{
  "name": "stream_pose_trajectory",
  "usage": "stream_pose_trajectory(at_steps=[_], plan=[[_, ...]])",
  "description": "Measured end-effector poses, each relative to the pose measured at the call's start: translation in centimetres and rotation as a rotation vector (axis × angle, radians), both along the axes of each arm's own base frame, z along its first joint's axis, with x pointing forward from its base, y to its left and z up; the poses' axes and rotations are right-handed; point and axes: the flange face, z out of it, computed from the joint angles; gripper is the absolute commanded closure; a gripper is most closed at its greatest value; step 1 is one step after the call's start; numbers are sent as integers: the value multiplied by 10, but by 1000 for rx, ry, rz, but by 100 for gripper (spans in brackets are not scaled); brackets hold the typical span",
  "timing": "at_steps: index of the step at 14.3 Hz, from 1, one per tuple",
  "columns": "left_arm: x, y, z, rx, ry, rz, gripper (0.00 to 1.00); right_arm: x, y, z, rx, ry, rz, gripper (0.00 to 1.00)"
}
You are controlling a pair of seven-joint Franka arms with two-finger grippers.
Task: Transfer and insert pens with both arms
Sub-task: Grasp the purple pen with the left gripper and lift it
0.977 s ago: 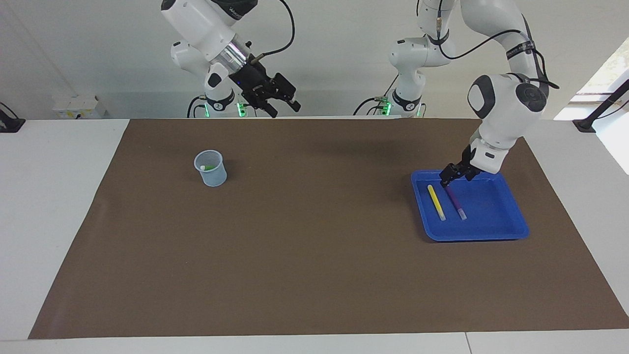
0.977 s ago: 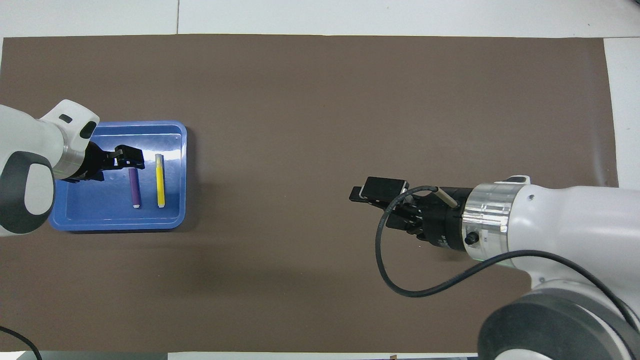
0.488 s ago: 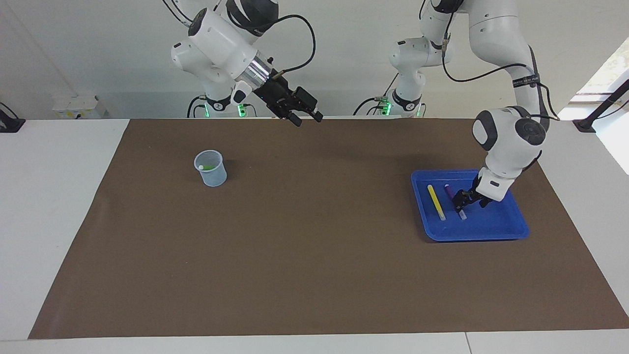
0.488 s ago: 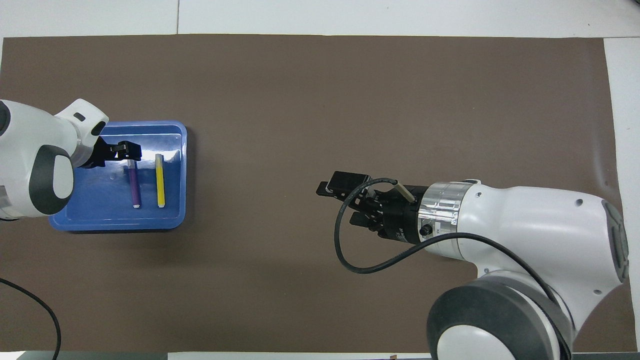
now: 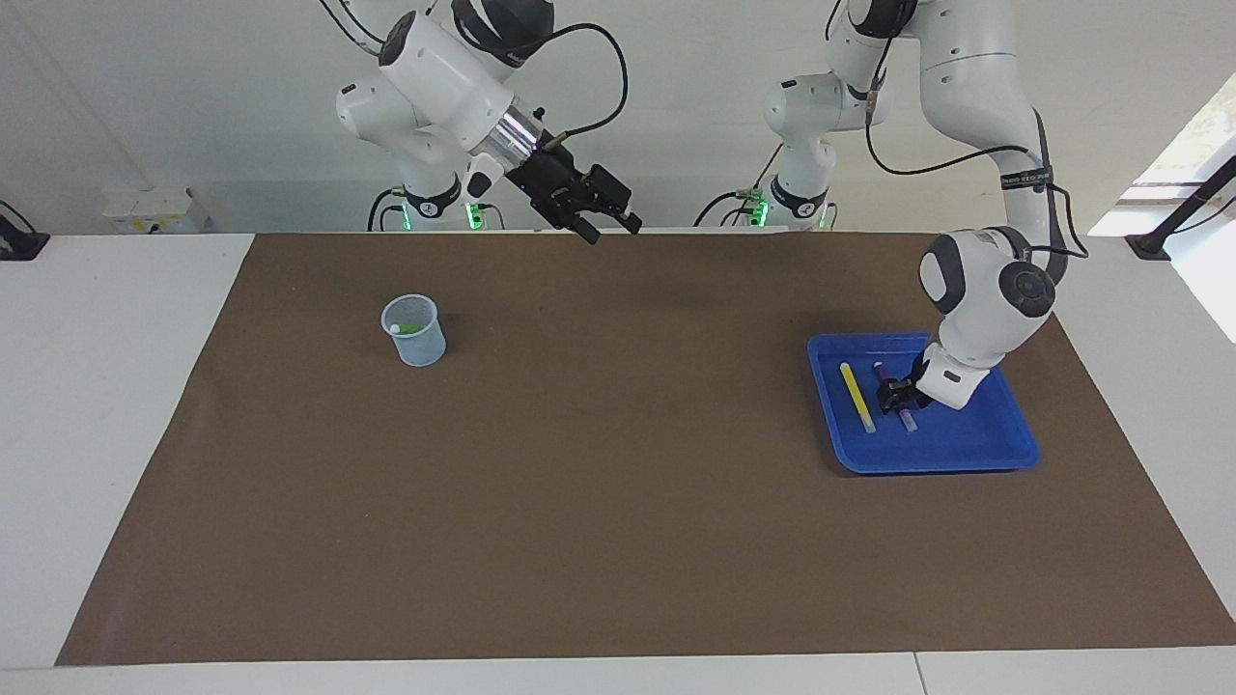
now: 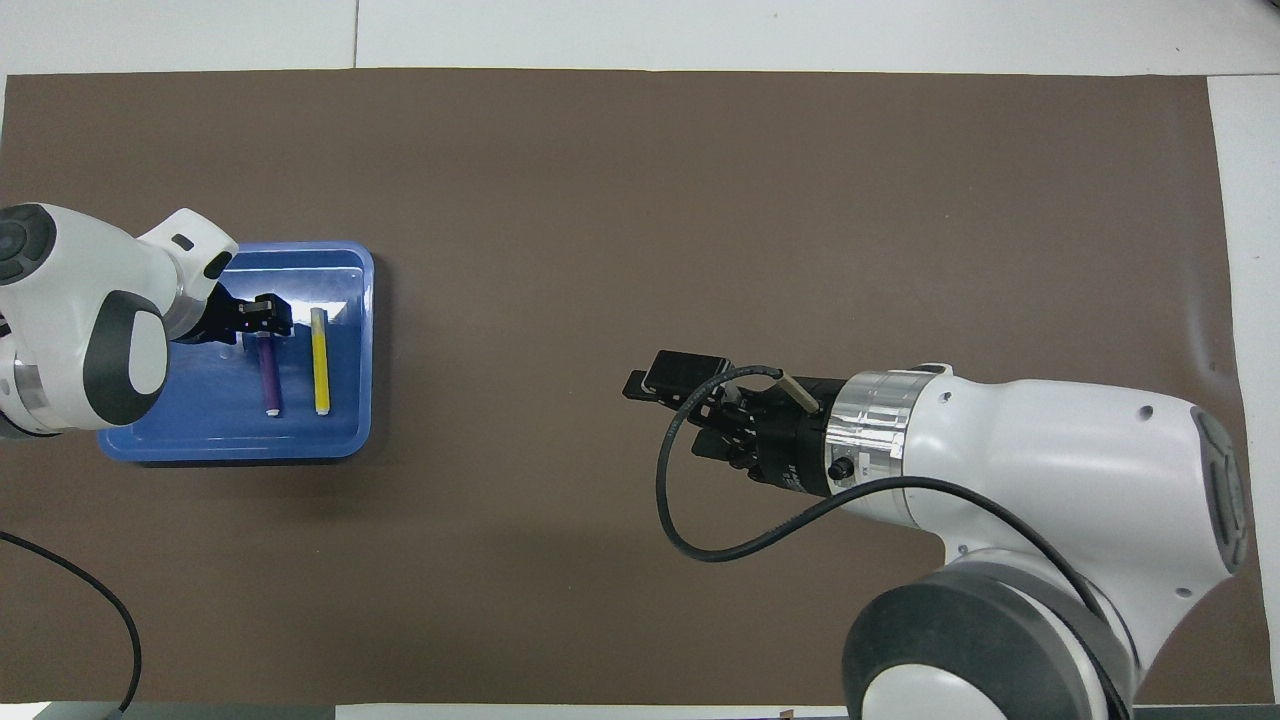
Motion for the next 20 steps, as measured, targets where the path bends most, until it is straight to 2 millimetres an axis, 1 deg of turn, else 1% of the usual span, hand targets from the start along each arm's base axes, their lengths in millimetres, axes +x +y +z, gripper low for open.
stream_pose_trajectory(at_steps=[3, 4, 5, 6, 11, 14, 15, 17, 20], plan=[[0, 1, 0, 0, 7, 2, 74, -7, 26, -4, 9, -16, -23, 0], [0, 2, 0, 0, 7, 3, 84, -9, 31, -5, 12, -14, -32, 0], [0, 2, 0, 0, 7, 4, 98, -9, 34, -7, 12, -11, -34, 0], [0, 3, 0, 0, 7, 5, 100, -9, 34, -7, 12, -10, -34, 0], [1, 3, 2, 0, 2, 5, 100, -9, 33, -7, 12, -10, -37, 0], [9, 2, 16, -33, -6, 36, 100, -9, 33, -7, 12, -10, -37, 0], [13, 0, 26, -61, 3, 59, 100, -9, 33, -7, 12, -10, -37, 0], [22, -2, 52, -99, 29, 126, 100, -9, 33, -7, 12, -10, -37, 0], [28, -17, 102, -187, 82, 315, 100, -9, 33, -7, 12, -10, -37, 0]])
